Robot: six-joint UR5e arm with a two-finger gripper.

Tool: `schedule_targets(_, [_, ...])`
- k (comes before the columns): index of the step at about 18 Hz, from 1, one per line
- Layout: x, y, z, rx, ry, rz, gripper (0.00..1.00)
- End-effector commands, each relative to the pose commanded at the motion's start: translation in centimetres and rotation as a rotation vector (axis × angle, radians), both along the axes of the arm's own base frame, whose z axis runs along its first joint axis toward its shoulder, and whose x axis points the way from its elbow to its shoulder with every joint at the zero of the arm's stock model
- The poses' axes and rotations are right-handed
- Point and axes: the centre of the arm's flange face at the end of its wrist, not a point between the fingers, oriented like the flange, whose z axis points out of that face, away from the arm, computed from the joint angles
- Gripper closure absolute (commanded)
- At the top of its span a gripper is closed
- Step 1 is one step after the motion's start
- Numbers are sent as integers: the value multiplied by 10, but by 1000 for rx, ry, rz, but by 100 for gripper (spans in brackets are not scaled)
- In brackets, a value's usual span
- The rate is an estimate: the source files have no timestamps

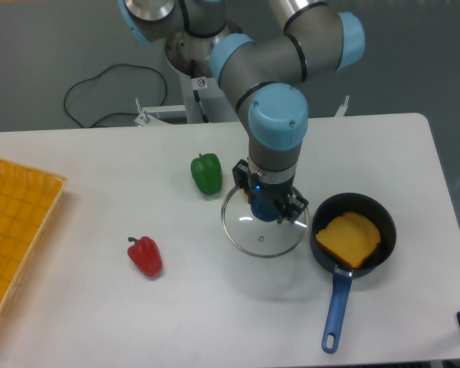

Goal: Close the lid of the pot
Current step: 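Carry the glass lid with the gripper over the black pan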

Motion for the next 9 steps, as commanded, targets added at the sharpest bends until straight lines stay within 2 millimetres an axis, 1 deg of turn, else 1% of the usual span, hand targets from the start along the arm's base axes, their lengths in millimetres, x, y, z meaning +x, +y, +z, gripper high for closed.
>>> schedule_targets(3, [-12, -5, 10, 22, 31, 11, 52])
schedule_targets(7, [-25, -10, 16, 46, 76, 13, 52])
schedule_targets(9, [-29, -13, 14, 43, 77, -1, 52])
